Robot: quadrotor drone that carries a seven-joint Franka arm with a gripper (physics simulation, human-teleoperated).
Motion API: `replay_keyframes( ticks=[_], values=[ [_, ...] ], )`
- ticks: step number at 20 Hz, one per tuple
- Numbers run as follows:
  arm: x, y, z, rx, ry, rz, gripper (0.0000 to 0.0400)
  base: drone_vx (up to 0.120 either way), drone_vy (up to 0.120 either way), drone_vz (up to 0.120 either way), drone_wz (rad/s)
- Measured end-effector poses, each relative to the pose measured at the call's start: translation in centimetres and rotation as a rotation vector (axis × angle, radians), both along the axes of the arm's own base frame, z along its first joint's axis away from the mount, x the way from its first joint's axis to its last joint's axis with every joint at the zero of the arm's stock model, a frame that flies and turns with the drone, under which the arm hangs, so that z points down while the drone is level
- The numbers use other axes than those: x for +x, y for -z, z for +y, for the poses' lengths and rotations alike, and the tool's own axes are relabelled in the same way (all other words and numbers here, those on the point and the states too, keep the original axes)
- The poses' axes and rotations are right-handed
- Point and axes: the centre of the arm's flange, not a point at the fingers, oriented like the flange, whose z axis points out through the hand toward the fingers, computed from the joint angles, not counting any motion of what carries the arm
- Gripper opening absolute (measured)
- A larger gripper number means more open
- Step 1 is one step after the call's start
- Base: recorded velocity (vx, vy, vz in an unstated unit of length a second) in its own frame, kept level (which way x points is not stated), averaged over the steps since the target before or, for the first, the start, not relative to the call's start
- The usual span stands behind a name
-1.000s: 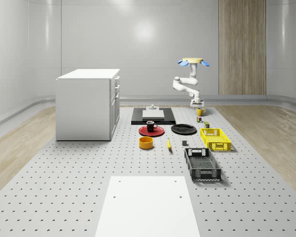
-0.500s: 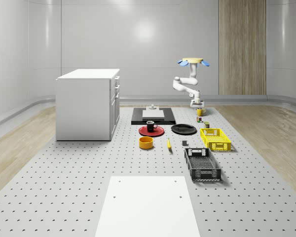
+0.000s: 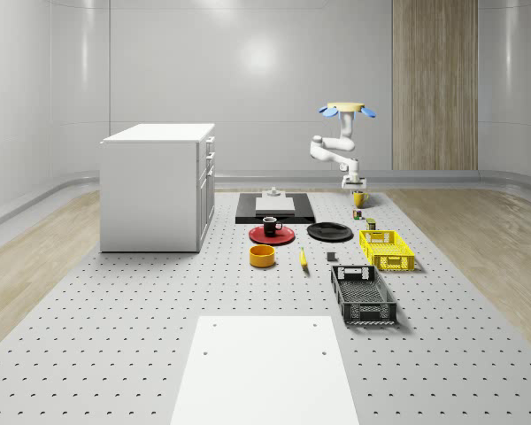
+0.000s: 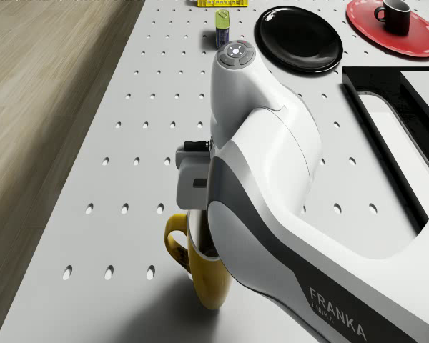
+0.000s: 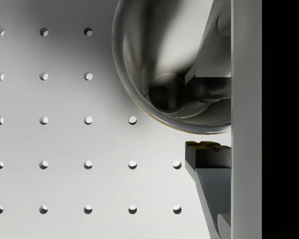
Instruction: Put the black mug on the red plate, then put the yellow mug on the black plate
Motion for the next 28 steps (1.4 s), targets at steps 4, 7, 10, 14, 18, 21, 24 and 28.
replay_keyframes(
  ticks=[4, 7, 10, 14, 18, 21, 24, 28],
  values=[
    [0.0, 1.1, 0.0, 0.000, 0.000, 0.000, 0.0111, 0.020, -0.020, 0.120, 0.000],
    [0.0, 1.6, 0.0, 0.000, 0.000, 0.000, 0.0110, 0.120, -0.120, 0.120, 0.000],
    [0.0, 1.9, 0.0, 0.000, 0.000, 0.000, 0.0110, 0.120, -0.120, 0.120, 0.000],
    [0.0, 2.0, 0.0, 0.000, 0.000, 0.000, 0.0110, 0.120, -0.120, 0.120, 0.000],
    [0.0, 2.1, 0.0, 0.000, 0.000, 0.000, 0.0110, 0.120, -0.120, 0.060, 0.000],
    [0.0, 2.1, 0.0, 0.000, 0.000, 0.000, 0.0110, 0.120, -0.120, 0.000, 0.000],
    [0.0, 2.1, 0.0, 0.000, 0.000, 0.000, 0.0110, 0.120, -0.120, 0.000, 0.000],
    [0.0, 2.1, 0.0, 0.000, 0.000, 0.000, 0.0110, 0.120, -0.120, 0.000, 0.000]
  ],
)
